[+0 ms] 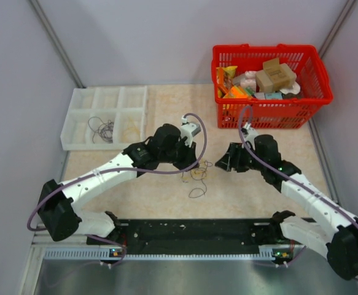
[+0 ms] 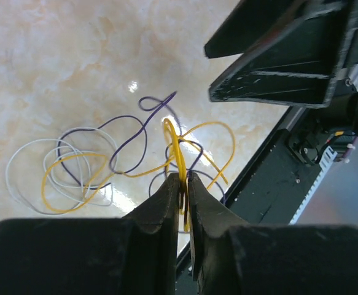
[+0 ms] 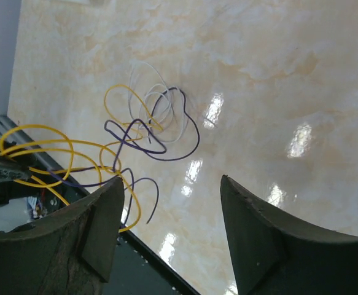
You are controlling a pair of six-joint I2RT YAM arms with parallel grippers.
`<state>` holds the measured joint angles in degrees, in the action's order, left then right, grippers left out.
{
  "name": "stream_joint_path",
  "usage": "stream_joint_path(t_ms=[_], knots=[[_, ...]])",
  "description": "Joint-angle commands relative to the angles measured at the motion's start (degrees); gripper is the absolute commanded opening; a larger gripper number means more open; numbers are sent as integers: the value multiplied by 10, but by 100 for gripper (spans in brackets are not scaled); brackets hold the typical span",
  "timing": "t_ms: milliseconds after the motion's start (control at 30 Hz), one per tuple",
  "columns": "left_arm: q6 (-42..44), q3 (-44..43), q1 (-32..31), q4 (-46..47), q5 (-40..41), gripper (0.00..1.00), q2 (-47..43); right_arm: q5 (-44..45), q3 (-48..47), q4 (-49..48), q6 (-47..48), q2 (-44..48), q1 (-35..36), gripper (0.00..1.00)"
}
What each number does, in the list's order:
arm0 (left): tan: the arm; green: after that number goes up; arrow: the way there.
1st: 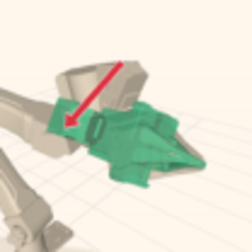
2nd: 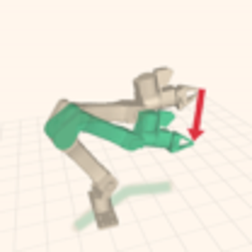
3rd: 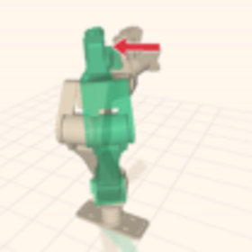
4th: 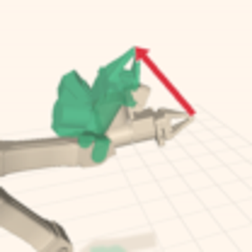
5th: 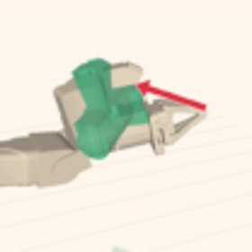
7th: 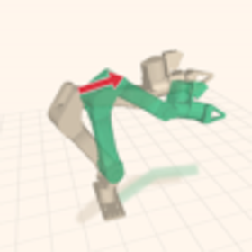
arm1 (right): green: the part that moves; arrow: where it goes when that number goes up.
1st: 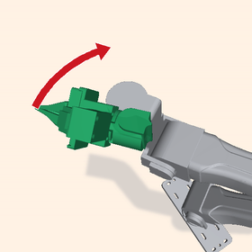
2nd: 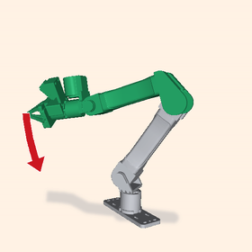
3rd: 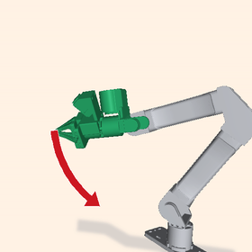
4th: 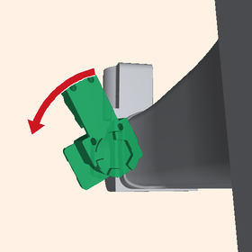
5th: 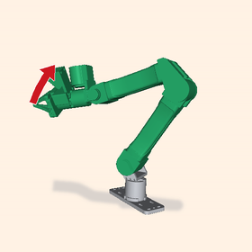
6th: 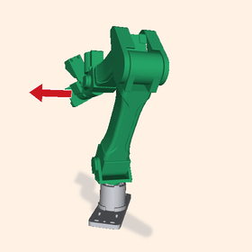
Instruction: Untangle the cables
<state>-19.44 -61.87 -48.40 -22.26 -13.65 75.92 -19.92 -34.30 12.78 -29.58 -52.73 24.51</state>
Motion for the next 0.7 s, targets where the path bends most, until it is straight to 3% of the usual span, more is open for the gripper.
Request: stream_joint_path(t_ms=[0, 67, 133, 233, 367, 467, 533, 667], knots=[[-15, 8, 2, 55, -42, 16, -9, -82, -16, -80, -17, -55, -5, 65], [-15, 10, 1, 49, -42, 13, -9, -90, -22, -95, -27, -83, -4, 66], [-16, 15, 1, 50, -43, 0, -14, -96, -28, -107, -32, -105, -4, 66], [-15, 20, 1, 53, -49, 0, -19, -104, -16, -151, -45, -126, -3, 66], [-10, 24, 1, 46, -38, 0, -17, -70, -11, -129, -21, -156, 2, 63], [-19, 22, 2, 35, -30, 24, 4, -67, -17, -99, 6, -177, 4, 58], [-41, 21, 3, 28, -26, 40, 18, -120, -19, -114, 15, -199, 5, 54], [-85, 101, 3, 104, -53, 46, -2, -128, -1, -144, 43, -199, 52, 53]])
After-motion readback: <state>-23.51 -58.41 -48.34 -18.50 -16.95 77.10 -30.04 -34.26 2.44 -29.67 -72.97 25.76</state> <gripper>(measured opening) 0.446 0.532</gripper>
